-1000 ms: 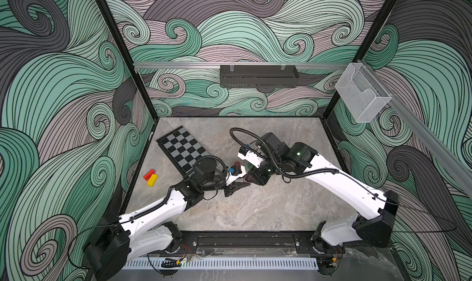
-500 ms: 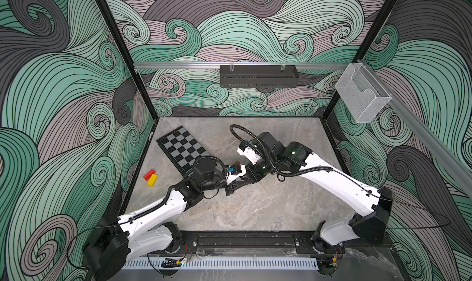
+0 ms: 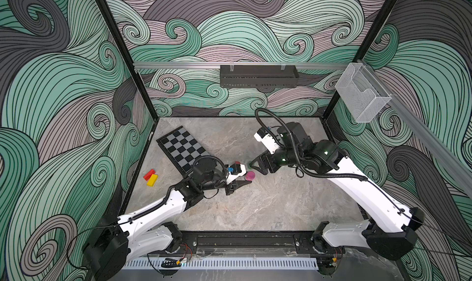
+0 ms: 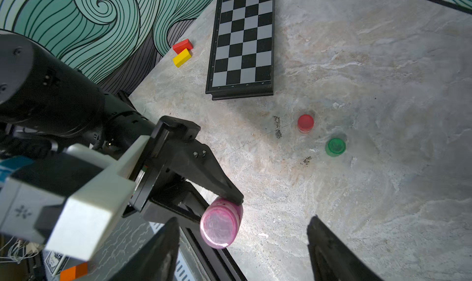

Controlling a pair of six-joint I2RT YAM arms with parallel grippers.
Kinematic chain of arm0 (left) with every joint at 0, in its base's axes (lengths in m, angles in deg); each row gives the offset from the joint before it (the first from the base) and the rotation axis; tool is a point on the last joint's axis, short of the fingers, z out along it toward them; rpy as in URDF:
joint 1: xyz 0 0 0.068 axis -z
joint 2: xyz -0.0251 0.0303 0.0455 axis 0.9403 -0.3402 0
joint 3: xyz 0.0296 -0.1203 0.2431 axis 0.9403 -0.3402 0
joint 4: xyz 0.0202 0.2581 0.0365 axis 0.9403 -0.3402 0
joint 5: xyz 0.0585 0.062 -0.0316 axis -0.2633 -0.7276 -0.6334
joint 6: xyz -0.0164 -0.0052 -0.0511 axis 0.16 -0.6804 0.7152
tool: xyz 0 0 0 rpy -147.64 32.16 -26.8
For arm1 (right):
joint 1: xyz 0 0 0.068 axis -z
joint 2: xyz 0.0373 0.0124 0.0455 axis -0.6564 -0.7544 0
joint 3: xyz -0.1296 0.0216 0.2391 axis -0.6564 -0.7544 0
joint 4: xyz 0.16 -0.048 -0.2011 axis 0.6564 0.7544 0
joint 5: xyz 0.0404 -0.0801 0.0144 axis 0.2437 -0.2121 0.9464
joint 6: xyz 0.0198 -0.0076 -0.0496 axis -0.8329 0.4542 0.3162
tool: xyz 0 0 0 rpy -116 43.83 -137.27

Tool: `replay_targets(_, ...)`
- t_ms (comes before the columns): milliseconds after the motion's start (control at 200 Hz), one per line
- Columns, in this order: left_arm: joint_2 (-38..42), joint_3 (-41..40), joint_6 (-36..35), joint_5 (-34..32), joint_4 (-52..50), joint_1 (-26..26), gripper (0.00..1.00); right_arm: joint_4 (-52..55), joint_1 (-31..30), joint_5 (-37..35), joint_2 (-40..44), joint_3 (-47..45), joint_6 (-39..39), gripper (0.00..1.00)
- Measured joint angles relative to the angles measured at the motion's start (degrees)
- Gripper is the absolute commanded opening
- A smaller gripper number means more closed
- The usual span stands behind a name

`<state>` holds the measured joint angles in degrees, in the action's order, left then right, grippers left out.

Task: Close the paint jar lid
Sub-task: Close the lid on the paint jar, then screw the lid onto the paint jar.

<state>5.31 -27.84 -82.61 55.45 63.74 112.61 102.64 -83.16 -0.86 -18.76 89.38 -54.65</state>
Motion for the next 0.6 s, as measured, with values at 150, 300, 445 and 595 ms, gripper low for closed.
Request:
replay_targets(150, 2.4, 0.0, -0.4, 0.0, -3.3, -0.1, 0.23, -2.8, 0.0, 0.9, 2.7, -4.5, 5.2, 0.89)
replay_targets(300, 4.1, 0.0, -0.4, 1.1, -5.9, -0.7, 0.23, -8.4, -0.1, 3.8, 7.3, -12.6, 11.0, 0.88)
replay_targets(445, 4.2, 1.5, -0.5, 3.1, -9.1, -2.3, 0.23, -13.6, -1.1, 6.9, 12.9, -19.4, 16.9, 0.88)
replay_targets(595, 4.1, 4.3, -1.3, 6.4, -12.0, -4.3, 0.24, -15.8, -1.8, 10.0, 14.8, -20.6, 21.5, 0.85)
